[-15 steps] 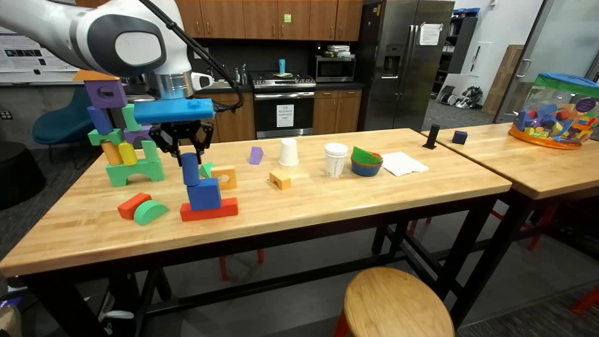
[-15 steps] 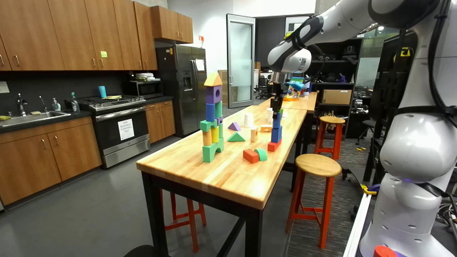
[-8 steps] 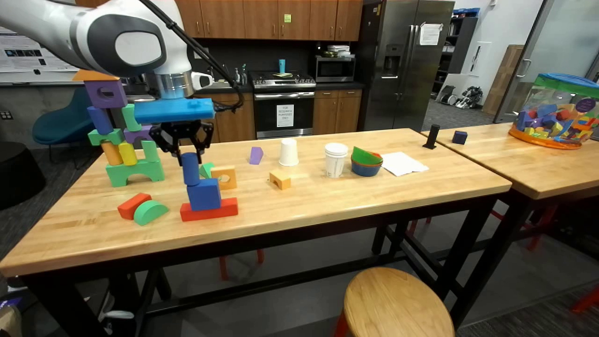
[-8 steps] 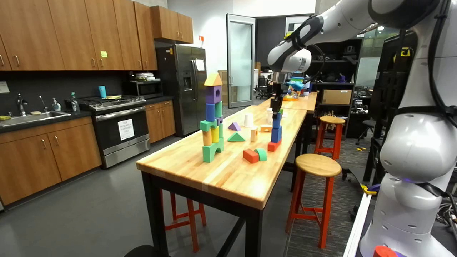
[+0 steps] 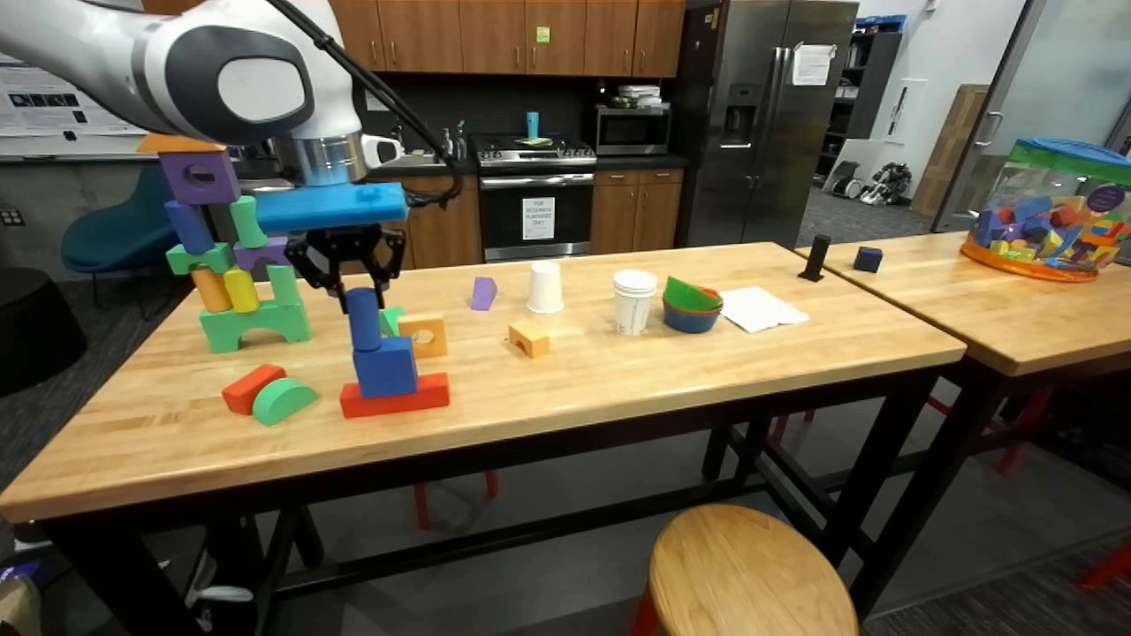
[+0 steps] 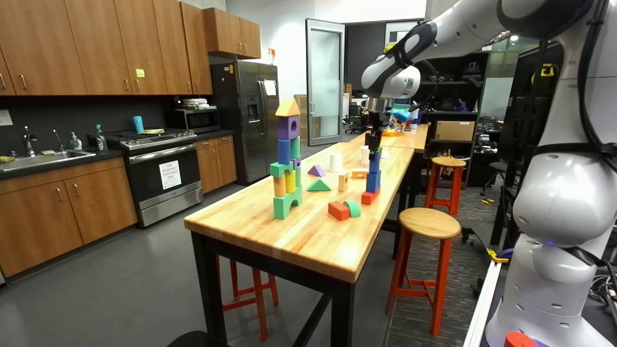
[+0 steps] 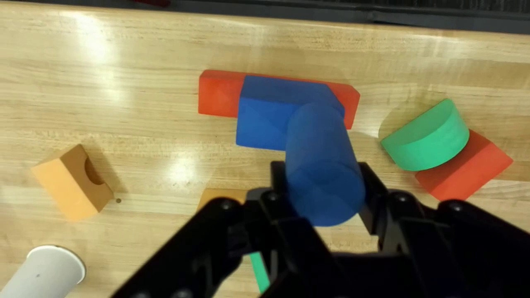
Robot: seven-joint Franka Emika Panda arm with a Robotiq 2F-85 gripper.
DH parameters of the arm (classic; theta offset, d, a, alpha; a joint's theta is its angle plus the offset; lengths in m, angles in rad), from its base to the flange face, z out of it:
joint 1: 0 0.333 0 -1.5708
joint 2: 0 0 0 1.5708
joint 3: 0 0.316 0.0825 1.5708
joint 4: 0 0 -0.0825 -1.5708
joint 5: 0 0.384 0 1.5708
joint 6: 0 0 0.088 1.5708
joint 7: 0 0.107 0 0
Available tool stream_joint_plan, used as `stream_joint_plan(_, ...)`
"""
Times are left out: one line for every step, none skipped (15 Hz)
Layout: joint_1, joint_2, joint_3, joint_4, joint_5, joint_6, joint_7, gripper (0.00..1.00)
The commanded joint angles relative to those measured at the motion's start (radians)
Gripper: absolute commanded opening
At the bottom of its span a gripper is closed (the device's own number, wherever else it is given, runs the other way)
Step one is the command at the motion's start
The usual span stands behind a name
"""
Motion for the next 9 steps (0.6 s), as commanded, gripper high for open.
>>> stream_joint_plan(0.002, -0.007, -0.004, 0.000, -0.036, 0.008, 0.008, 0.17)
stream_joint_plan(0.003, -0.008, -0.004, -0.001, -0.038, 0.008, 0.008, 0.17)
stream_joint_plan(0.004, -0.009, -0.003, -0.003, -0.041, 0.008, 0.008, 0.17)
stream_joint_plan(0.004, -0.010, -0.002, -0.004, -0.042, 0.008, 0.007, 0.17)
stream_joint_plan(0.005, -0.011, -0.002, -0.004, -0.043, 0.007, 0.007, 0.17)
stream_joint_plan(0.005, -0.011, -0.002, -0.004, -0.043, 0.007, 0.008, 0.17)
stream_joint_plan(0.005, -0.011, -0.002, -0.004, -0.043, 0.007, 0.008, 0.17)
stream_joint_plan(0.005, -0.011, -0.002, -0.004, -0.043, 0.007, 0.008, 0.17)
stream_joint_plan(0.005, -0.012, -0.002, -0.005, -0.043, 0.007, 0.009, 0.17)
